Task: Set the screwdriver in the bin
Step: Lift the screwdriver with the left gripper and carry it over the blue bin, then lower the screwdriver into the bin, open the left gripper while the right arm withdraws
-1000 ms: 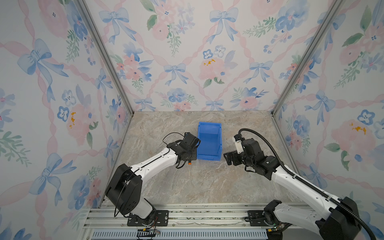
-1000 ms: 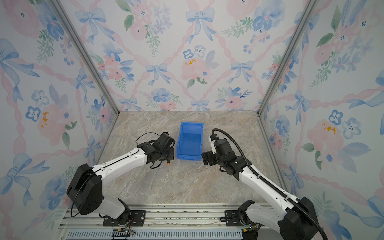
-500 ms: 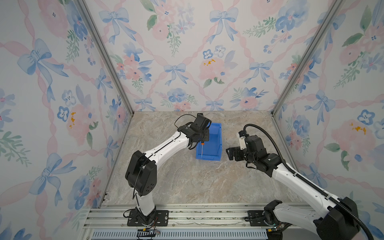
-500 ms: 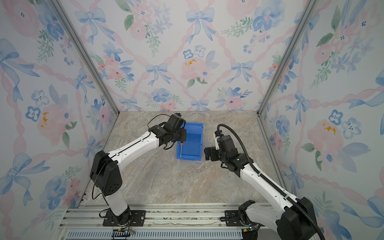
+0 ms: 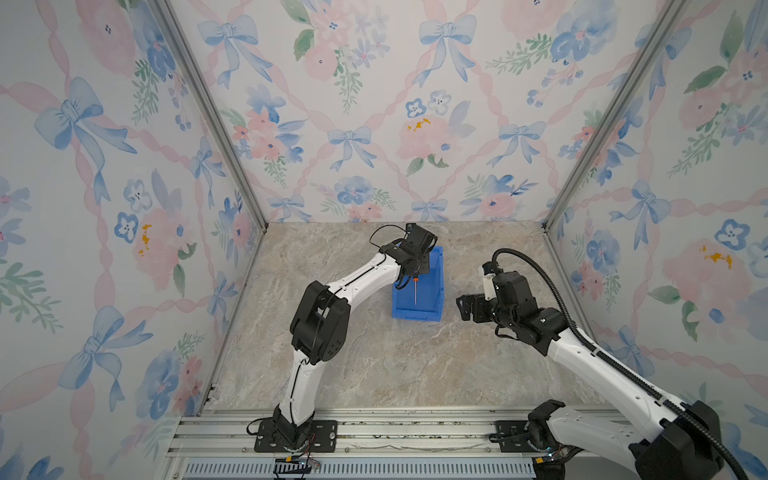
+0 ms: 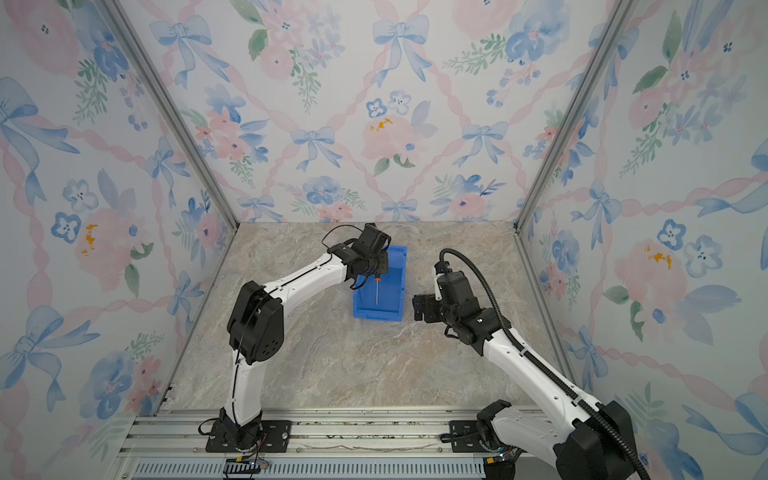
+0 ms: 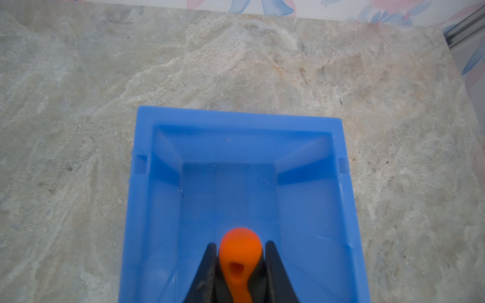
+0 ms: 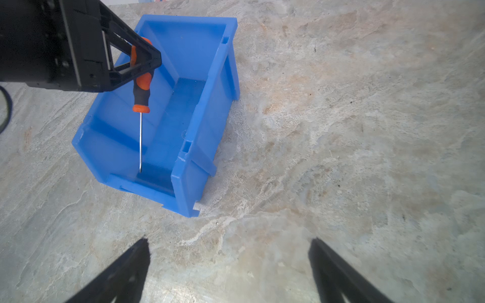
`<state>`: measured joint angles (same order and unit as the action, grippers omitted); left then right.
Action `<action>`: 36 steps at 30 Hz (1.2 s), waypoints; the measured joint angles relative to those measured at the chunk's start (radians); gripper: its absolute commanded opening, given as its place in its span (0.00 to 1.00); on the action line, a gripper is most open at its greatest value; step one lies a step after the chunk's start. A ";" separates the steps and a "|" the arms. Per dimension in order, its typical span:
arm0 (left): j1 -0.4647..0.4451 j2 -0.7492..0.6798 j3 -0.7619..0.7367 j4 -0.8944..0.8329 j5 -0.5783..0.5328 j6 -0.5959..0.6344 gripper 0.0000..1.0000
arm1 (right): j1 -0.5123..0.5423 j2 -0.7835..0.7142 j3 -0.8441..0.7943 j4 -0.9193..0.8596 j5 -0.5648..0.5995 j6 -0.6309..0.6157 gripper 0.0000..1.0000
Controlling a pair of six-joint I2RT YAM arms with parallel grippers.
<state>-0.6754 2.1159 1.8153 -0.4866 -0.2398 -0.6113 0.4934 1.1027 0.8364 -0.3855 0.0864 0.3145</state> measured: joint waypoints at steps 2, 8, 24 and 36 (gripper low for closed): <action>0.000 0.024 0.007 0.010 -0.008 -0.007 0.00 | -0.002 0.000 0.000 0.000 0.001 0.001 0.97; -0.010 0.060 0.007 0.016 -0.034 -0.021 0.00 | -0.003 0.000 0.000 0.000 0.004 0.001 0.97; -0.028 0.138 0.007 0.030 -0.057 -0.026 0.03 | -0.015 -0.001 0.000 0.001 0.003 0.000 0.97; -0.028 0.188 0.008 0.040 -0.060 -0.029 0.07 | -0.035 -0.009 -0.001 0.001 -0.001 0.000 0.97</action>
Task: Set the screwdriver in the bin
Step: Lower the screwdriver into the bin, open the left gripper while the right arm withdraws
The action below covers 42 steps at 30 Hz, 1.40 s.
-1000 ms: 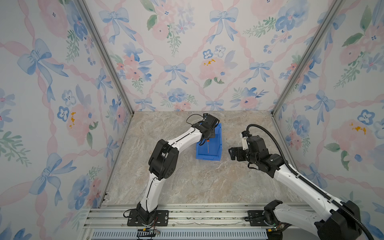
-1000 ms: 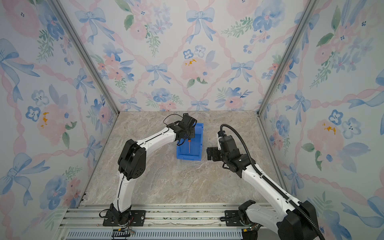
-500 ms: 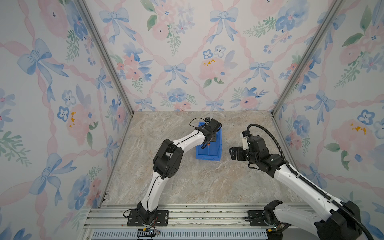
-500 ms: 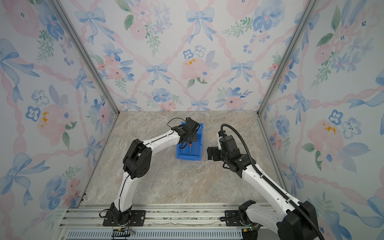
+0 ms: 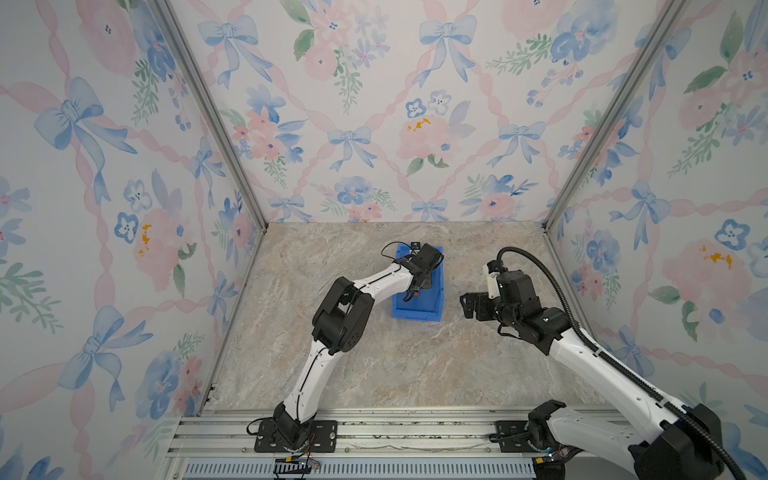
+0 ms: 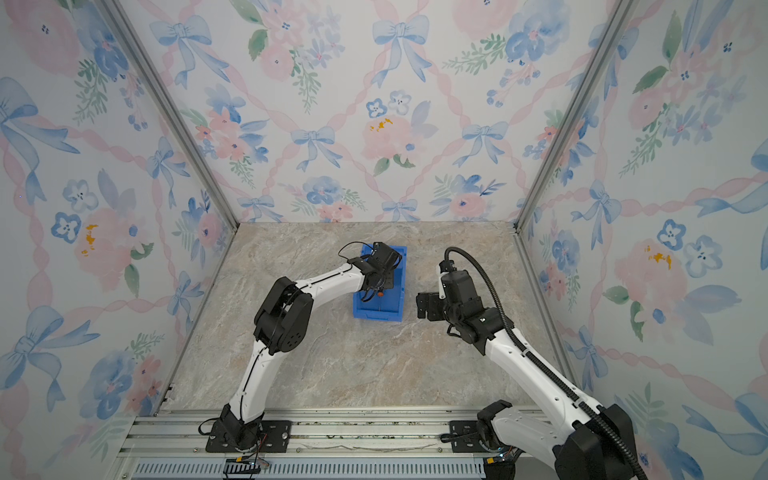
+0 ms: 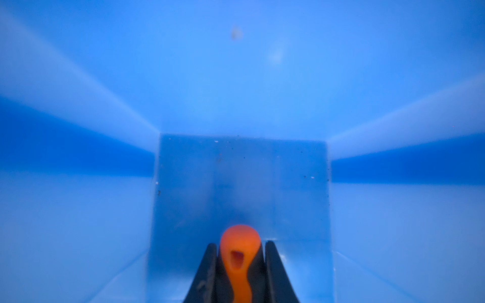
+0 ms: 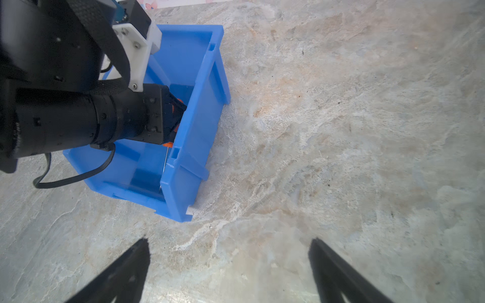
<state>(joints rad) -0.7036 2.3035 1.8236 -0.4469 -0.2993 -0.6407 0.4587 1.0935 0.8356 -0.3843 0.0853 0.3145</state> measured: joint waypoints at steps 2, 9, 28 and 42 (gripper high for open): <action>0.000 0.005 0.000 0.005 0.000 -0.001 0.10 | -0.002 -0.005 0.000 0.000 -0.001 0.000 0.97; 0.000 0.013 0.000 0.005 -0.004 -0.012 0.24 | -0.014 -0.021 -0.001 0.002 -0.003 0.000 0.97; -0.016 0.011 0.002 0.005 -0.018 -0.014 0.47 | -0.079 -0.129 -0.039 -0.001 -0.003 -0.004 0.97; -0.064 -0.179 -0.002 0.005 -0.050 0.020 0.74 | -0.106 -0.251 -0.088 -0.010 -0.029 0.008 0.97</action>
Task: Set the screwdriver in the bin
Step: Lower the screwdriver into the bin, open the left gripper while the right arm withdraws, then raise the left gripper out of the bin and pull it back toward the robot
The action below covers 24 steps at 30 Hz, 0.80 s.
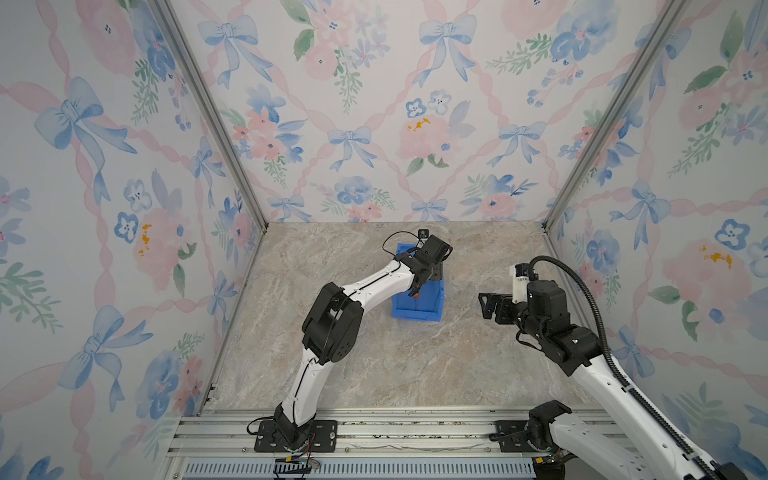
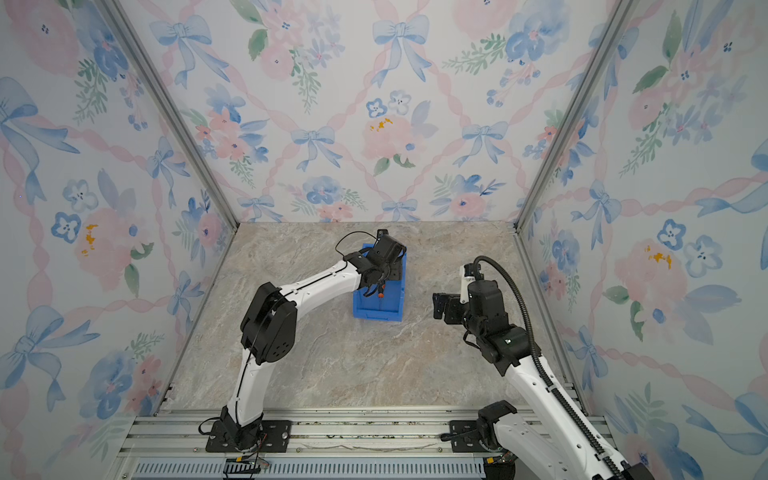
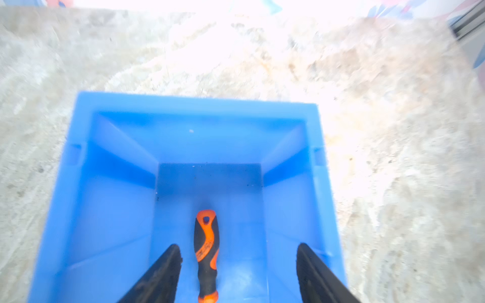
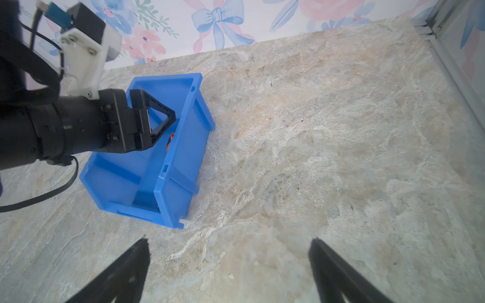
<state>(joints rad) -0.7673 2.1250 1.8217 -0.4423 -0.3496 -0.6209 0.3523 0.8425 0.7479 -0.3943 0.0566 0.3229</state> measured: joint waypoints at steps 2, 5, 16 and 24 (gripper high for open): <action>-0.014 -0.053 -0.013 0.000 -0.014 0.008 0.78 | 0.000 -0.034 -0.013 -0.003 -0.009 0.000 0.97; -0.031 -0.128 -0.049 0.003 -0.028 0.019 0.83 | 0.000 -0.072 -0.017 -0.016 -0.016 -0.004 0.97; -0.037 -0.335 -0.311 0.045 -0.034 0.089 0.98 | 0.000 -0.139 -0.017 -0.093 0.053 -0.035 0.97; -0.013 -0.570 -0.574 0.161 0.013 0.170 0.97 | 0.000 -0.137 -0.009 -0.159 0.153 -0.003 0.97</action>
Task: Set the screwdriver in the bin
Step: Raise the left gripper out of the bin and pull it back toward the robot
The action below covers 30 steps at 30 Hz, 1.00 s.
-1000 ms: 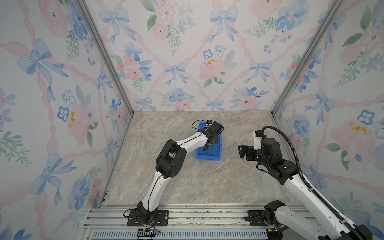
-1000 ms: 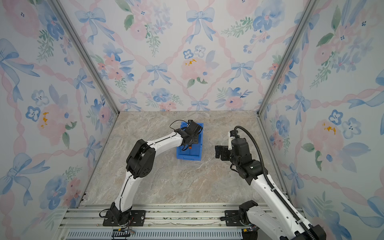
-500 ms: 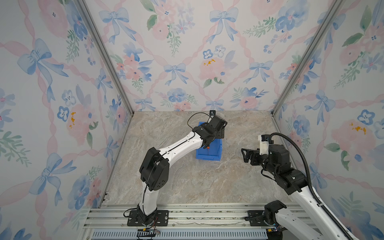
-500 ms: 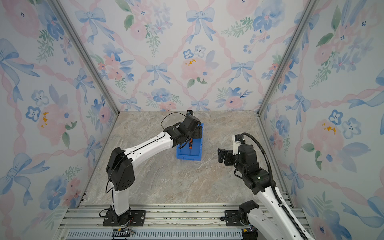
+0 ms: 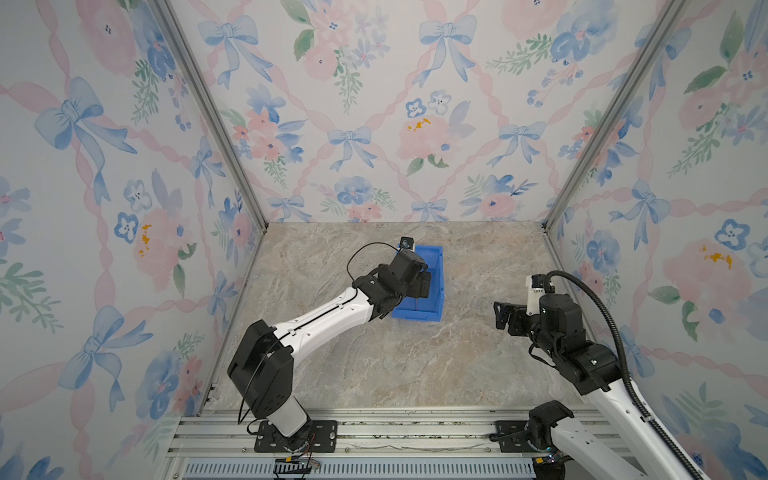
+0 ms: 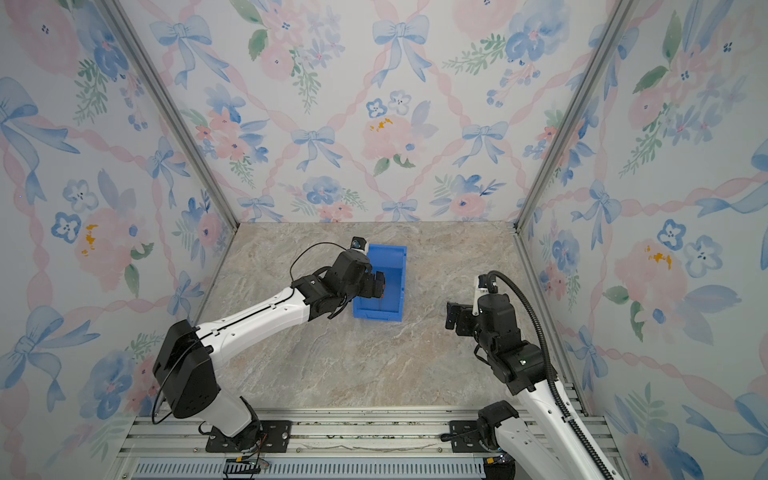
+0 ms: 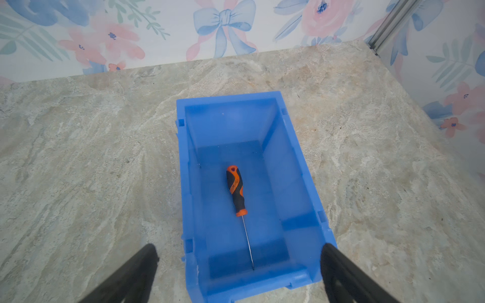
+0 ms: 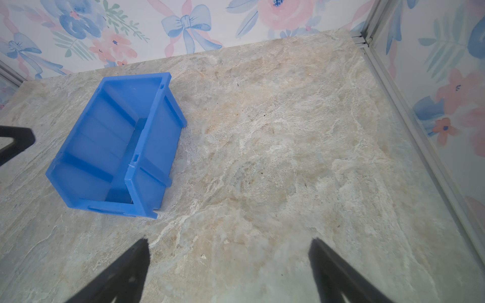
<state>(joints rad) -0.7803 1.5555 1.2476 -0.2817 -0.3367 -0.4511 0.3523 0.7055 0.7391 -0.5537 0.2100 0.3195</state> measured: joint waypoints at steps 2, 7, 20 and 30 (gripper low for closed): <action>0.032 -0.080 -0.081 0.035 0.024 0.017 0.98 | 0.000 0.008 0.003 -0.018 0.025 0.012 0.97; 0.127 -0.237 -0.249 0.101 0.072 0.072 0.97 | 0.000 0.005 0.003 -0.028 0.077 0.040 0.97; 0.326 -0.483 -0.499 0.197 0.014 0.133 0.98 | 0.000 -0.231 -0.271 0.233 0.200 -0.065 0.97; 0.475 -0.487 -0.664 0.256 -0.098 0.131 0.97 | -0.059 -0.154 -0.376 0.386 0.208 -0.261 0.97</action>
<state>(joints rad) -0.3050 1.0687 0.5838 -0.0254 -0.4343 -0.3202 0.2932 0.5518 0.3630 -0.1680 0.4183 0.0582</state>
